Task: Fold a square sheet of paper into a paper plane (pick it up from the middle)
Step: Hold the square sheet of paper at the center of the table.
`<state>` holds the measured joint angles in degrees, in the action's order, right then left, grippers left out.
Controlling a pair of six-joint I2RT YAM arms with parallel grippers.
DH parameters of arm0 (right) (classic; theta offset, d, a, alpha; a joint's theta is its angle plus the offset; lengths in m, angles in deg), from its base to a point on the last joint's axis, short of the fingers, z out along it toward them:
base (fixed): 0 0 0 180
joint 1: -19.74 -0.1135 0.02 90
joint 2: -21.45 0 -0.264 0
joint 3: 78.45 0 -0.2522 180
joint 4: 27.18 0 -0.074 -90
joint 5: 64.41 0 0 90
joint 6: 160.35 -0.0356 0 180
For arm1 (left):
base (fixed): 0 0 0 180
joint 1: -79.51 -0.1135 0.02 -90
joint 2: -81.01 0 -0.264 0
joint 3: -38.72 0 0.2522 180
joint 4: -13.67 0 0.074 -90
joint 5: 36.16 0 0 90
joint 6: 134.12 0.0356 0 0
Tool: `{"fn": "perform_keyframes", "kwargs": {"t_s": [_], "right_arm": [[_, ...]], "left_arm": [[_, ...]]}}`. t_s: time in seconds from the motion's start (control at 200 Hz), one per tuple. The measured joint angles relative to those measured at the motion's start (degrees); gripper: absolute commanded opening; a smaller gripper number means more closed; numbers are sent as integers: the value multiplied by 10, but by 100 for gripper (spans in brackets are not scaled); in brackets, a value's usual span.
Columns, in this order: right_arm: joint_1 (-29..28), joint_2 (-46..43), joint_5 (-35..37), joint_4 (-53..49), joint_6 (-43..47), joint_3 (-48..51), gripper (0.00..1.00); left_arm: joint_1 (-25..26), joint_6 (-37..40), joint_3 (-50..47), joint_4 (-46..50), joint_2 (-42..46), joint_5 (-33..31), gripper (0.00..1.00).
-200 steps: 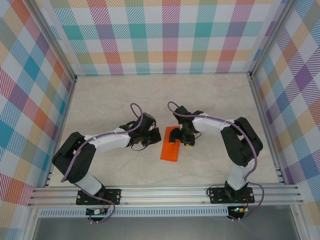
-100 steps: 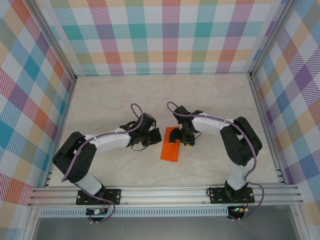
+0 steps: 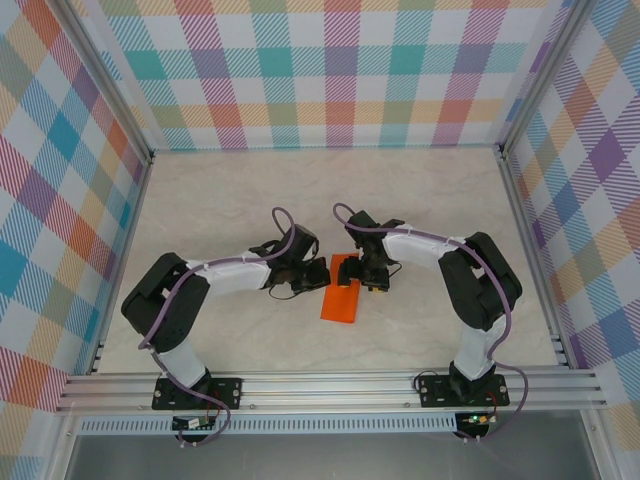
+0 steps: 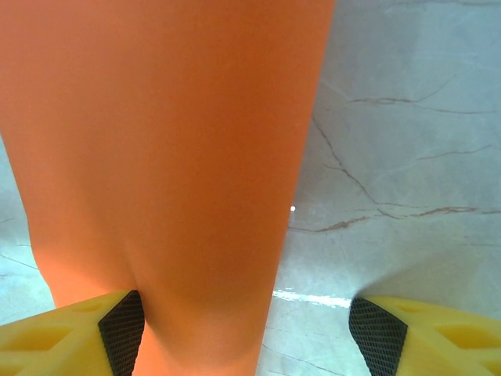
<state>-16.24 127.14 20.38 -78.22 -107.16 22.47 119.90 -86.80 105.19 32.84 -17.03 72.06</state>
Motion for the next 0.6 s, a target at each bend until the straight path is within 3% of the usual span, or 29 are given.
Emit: {"fn": "perform_keyframes", "kwargs": {"t_s": [0.6], "right_arm": [[0,-1,-2,2,-2,1,77]], "left_arm": [[4,-2,12,-10,-55,5,0]]}}
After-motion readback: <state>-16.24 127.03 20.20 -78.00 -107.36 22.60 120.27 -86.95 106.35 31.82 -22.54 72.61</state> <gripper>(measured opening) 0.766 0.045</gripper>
